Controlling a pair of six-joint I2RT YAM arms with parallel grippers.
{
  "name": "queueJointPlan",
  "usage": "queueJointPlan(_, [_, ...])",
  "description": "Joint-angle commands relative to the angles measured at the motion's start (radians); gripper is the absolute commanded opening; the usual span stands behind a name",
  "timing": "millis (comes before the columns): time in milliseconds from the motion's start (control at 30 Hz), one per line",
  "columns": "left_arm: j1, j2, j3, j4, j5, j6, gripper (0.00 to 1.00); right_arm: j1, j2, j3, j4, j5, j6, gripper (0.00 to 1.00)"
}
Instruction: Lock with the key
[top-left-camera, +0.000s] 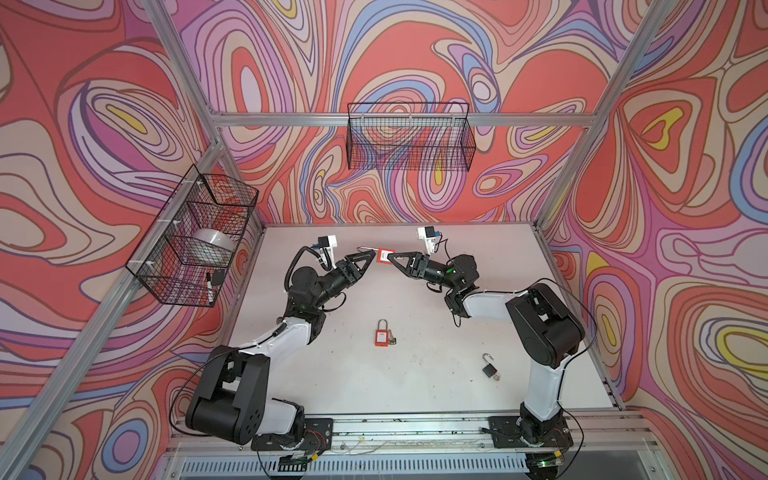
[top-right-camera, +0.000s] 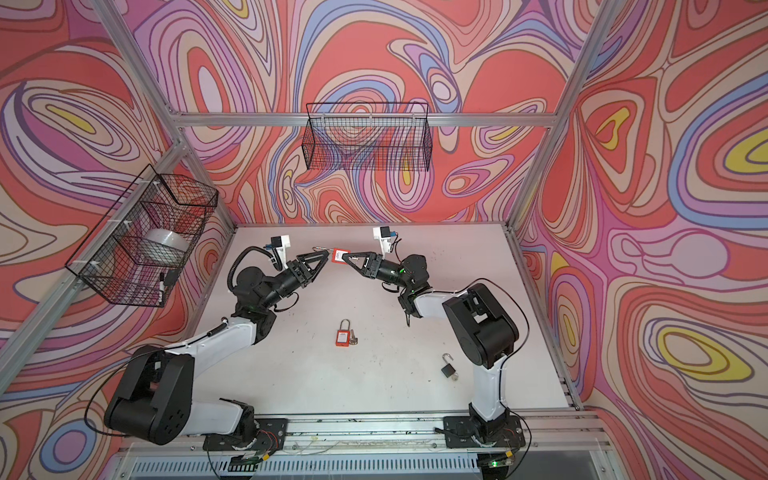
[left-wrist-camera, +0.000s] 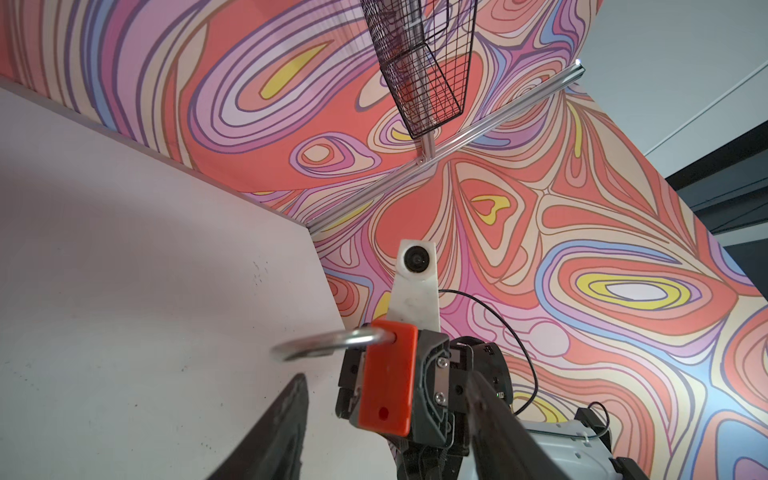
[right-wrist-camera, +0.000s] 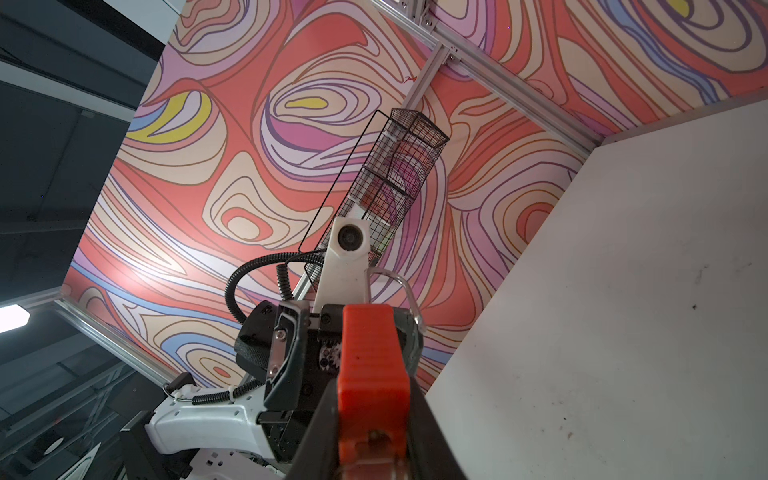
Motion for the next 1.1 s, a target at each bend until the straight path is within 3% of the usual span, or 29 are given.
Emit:
queueJointPlan(0, [0.023,-0.037,-0.008,-0.007,0.013,0.018,0.63,-0.004,-0.044,-0.014,0.019,-0.008,-0.004,0.02])
queueJointPlan(333, [0.059,-0.040,0.020,-0.008,0.028,0.011,0.63,-0.007,-0.058,-0.037,0.018,-0.029,0.011,0.00])
queueJointPlan(767, [0.059,-0.015,0.021,0.049,0.046,-0.034,0.17,-0.006,-0.047,-0.037,0.005,-0.032,-0.004,0.00])
queueJointPlan(933, [0.062,-0.022,0.009,0.049,0.044,-0.035,0.05,-0.007,-0.045,-0.030,0.004,-0.034,-0.012,0.00])
queueJointPlan(1067, [0.060,-0.023,0.009,0.054,0.047,-0.039,0.02,-0.010,-0.046,-0.028,-0.006,-0.034,-0.023,0.00])
